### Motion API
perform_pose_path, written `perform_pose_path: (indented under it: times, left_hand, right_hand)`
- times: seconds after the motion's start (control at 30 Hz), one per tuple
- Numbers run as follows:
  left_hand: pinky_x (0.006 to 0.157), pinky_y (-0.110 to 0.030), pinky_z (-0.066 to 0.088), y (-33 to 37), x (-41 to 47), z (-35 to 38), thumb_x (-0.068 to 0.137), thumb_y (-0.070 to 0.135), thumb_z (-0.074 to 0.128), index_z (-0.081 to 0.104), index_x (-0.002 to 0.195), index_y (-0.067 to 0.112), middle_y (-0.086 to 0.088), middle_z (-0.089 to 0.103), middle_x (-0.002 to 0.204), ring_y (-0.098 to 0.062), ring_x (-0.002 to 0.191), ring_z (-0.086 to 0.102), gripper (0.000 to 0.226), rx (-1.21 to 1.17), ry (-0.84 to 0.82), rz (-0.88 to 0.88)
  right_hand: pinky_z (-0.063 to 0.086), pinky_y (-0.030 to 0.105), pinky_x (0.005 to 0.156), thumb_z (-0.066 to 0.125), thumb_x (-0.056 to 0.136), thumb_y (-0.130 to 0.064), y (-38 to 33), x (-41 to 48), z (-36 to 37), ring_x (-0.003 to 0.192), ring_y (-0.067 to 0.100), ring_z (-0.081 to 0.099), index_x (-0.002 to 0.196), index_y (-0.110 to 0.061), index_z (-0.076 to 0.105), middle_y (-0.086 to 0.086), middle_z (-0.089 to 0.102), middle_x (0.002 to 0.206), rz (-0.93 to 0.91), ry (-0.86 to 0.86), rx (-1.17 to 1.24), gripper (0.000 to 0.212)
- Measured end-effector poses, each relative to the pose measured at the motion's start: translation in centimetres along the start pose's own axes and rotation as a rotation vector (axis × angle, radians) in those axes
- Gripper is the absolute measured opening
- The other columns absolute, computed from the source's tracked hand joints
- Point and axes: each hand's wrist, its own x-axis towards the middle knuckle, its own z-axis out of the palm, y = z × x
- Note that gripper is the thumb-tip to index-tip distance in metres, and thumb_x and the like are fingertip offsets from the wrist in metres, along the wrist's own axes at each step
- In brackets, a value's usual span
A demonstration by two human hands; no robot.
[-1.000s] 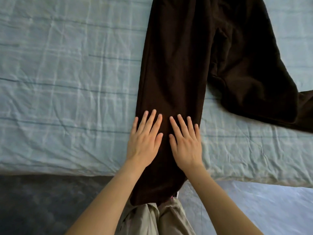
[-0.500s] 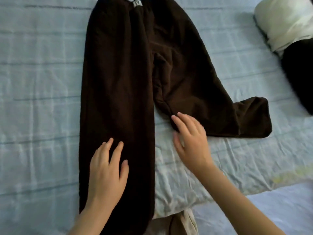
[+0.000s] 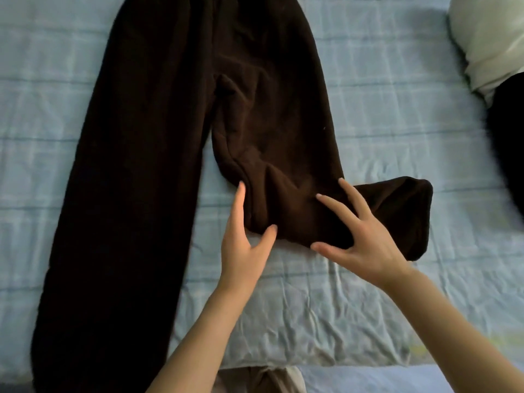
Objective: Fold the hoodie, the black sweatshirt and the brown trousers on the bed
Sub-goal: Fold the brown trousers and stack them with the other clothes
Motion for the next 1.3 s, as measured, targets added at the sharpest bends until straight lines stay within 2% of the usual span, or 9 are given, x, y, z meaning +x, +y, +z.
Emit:
perform_pose_path:
  times: [0.1,0.23,0.43,0.6,0.8,0.9,1.0,1.17,1.3]
  left_hand:
    - [0.11,-0.009,0.026,0.3,-0.9,-0.1,0.08,0.026,0.072,0.019,0.147,0.054,0.031,0.031,0.151,0.01,0.14,0.027,0.09,0.035,-0.008,0.001]
    - [0.112,-0.033,0.038,0.9,-2.2,-1.0,0.083,0.011,0.075,0.018,0.149,0.05,0.004,0.048,0.148,-0.01,0.138,0.042,0.096,0.092,-0.013,0.004]
    - [0.095,-0.019,0.049,4.3,-2.7,-2.1,0.089,0.011,0.069,0.037,0.142,0.05,0.01,0.062,0.13,-0.006,0.118,0.06,0.073,-0.098,-0.026,0.037]
    - [0.086,-0.005,0.045,5.5,-3.4,-2.4,0.089,0.026,0.066,0.041,0.142,0.046,0.015,0.051,0.141,0.005,0.12,0.055,0.061,-0.247,-0.023,-0.047]
    - [0.107,-0.017,0.031,1.4,-6.8,-1.7,0.087,0.014,0.071,0.03,0.145,0.051,0.022,0.033,0.149,0.009,0.135,0.03,0.08,0.07,-0.235,-0.226]
    - [0.102,-0.011,0.036,0.7,-7.9,-2.4,0.086,0.004,0.065,0.04,0.136,0.058,0.036,0.04,0.138,0.02,0.129,0.033,0.077,0.033,-0.237,-0.26]
    - [0.084,0.0,0.04,1.6,-7.8,-3.7,0.083,0.005,0.064,0.05,0.127,0.059,0.04,0.046,0.129,0.027,0.118,0.039,0.071,-0.006,-0.215,-0.266]
    - [0.106,-0.025,0.04,1.2,-9.2,-3.8,0.081,0.013,0.075,0.04,0.134,0.06,0.026,0.042,0.144,0.003,0.132,0.042,0.079,0.032,-0.292,-0.296]
    - [0.093,-0.009,0.04,0.0,-10.7,-3.5,0.079,0.008,0.075,0.033,0.135,0.064,0.044,0.035,0.128,0.021,0.122,0.038,0.09,0.046,-0.339,-0.339]
  right_hand:
    - [0.035,0.02,0.102,0.059,0.069,-0.078,0.8,-1.0,0.2,0.143,0.005,0.026,0.149,-0.053,0.031,-0.008,0.008,0.165,-0.01,0.033,0.04,0.089]
    - [0.036,0.011,0.102,0.077,0.075,-0.055,0.5,-1.8,-0.1,0.117,0.003,0.045,0.154,-0.045,0.028,-0.011,0.047,0.132,-0.036,0.023,-0.02,0.094]
    - [0.046,0.008,0.063,0.072,0.087,-0.029,-0.3,-2.5,-2.8,0.072,0.002,0.065,0.139,-0.047,0.051,-0.022,0.068,0.081,0.037,0.128,0.176,0.059]
    - [0.043,0.002,0.086,0.065,0.09,-0.044,-2.3,-4.1,-3.3,0.11,-0.01,0.06,0.131,-0.059,0.051,-0.032,0.064,0.118,0.169,-0.018,0.613,0.046]
    - [0.063,0.039,0.075,0.08,0.083,-0.012,-3.3,-6.9,0.6,0.083,0.026,0.074,0.137,-0.06,0.042,-0.022,0.068,0.111,0.271,-0.162,0.672,0.082]
    - [0.063,0.038,0.073,0.081,0.081,-0.019,-3.1,-7.9,1.0,0.077,0.02,0.072,0.136,-0.065,0.04,-0.021,0.067,0.113,0.266,-0.212,0.609,0.083]
    - [0.061,0.037,0.083,0.078,0.082,-0.025,-3.0,-9.6,0.9,0.113,0.021,0.067,0.137,-0.063,0.043,-0.014,0.065,0.127,0.318,-0.193,0.776,0.075]
    - [0.063,0.033,0.076,0.076,0.084,-0.006,-3.9,-11.6,1.7,0.094,0.019,0.074,0.14,-0.061,0.039,-0.032,0.054,0.127,0.287,-0.162,0.742,0.086]
    - [0.058,0.024,0.085,0.068,0.09,-0.004,-4.3,-12.1,2.8,0.113,-0.008,0.06,0.141,-0.059,0.038,-0.031,0.049,0.137,0.298,-0.115,0.719,0.081]
